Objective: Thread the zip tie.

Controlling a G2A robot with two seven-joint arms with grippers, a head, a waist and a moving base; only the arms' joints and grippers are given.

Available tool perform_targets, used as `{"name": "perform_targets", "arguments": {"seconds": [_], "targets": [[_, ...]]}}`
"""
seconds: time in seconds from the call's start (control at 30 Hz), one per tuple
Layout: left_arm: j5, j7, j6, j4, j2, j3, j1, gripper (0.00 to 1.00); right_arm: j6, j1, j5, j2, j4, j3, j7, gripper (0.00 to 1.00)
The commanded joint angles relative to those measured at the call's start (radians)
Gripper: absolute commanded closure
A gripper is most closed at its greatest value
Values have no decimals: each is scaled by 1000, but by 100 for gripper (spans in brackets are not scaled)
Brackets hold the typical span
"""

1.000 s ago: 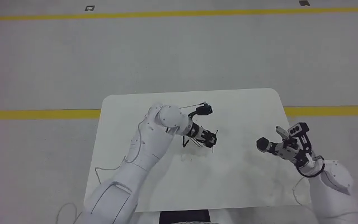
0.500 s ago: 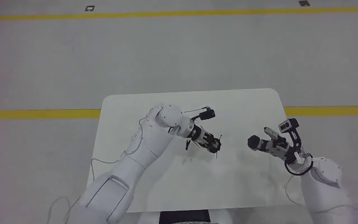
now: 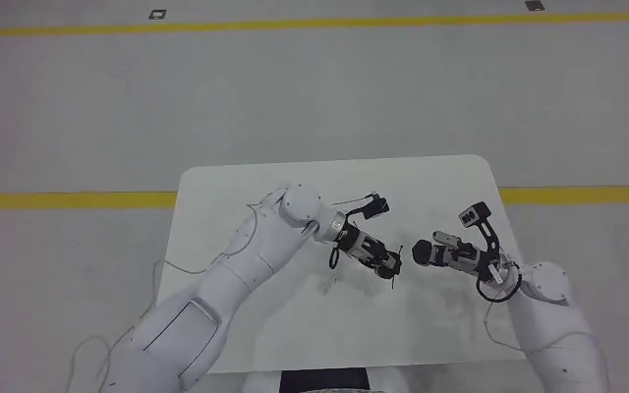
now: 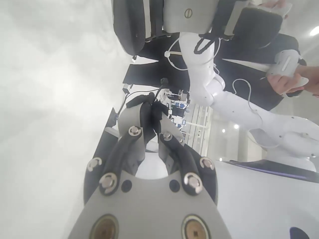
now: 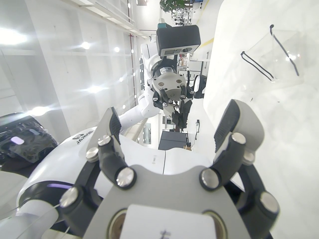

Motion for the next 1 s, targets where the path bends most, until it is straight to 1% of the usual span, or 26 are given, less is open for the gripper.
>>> {"name": "perform_targets", "arguments": {"seconds": [0.0, 0.03, 0.1, 0.2, 0.23, 0.3, 0.33, 0.43, 0.53, 0.6, 0.67, 0.7, 0.83, 0.87, 0.9, 0.93, 0.97], "targets": [[-2, 16, 17, -9, 0, 7, 10, 100, 0, 0, 0, 0, 0, 0, 0, 0], [-11, 20, 29, -17, 1, 9, 14, 100, 0, 1, -10, 0, -9, -4, -9, 0], [-33, 0, 51, -23, 3, 13, 17, 100, 0, 4, -73, 0, -41, -17, -31, 0], [-61, 0, 107, -21, 3, 35, 12, 100, 0, 12, -111, -4, -65, -27, -46, 0], [-76, 0, 132, -14, 4, 42, 6, 100, 0, 15, -136, -5, -76, -28, -45, 0], [-95, 0, 155, -5, 5, 51, 0, 100, 0, 18, -151, -9, -85, -31, -41, 0], [-96, 1, 164, 2, 6, 56, -9, 100, 0, 21, -156, -12, -97, -32, -28, 0], [-91, 7, 161, 4, 6, 58, -13, 100, 0, 16, -150, -17, -111, -17, -24, 0], [-91, 7, 161, 4, 6, 58, -13, 100, 0, 16, -150, -17, -111, -17, -24, 0], [-99, 21, 163, -8, 7, 61, 0, 100, 3, 14, -152, -18, -114, -19, -38, 0], [-109, 21, 171, -15, 11, 59, 3, 100, 0, 8, -179, -16, -121, -23, -58, 0], [-124, 8, 171, -19, 14, 57, 6, 100, 0, 7, -185, -15, -122, -25, -61, 0], [-162, 0, 167, -28, 23, 58, 11, 100, 0, 10, -182, -11, -114, -24, -42, 0], [-166, 0, 169, -29, 26, 60, 10, 100, 0, 11, -183, -11, -113, -25, -36, 14], [-174, 0, 179, -27, 28, 62, 10, 100, 0, 12, -182, -10, -111, -25, -32, 35], [-169, 5, 188, -25, 31, 62, 7, 100, 0, 12, -183, -10, -112, -25, -30, 40], [-166, 8, 194, -29, 32, 64, 6, 100, 0, 12, -184, -10, -114, -26, -22, 52]]}}
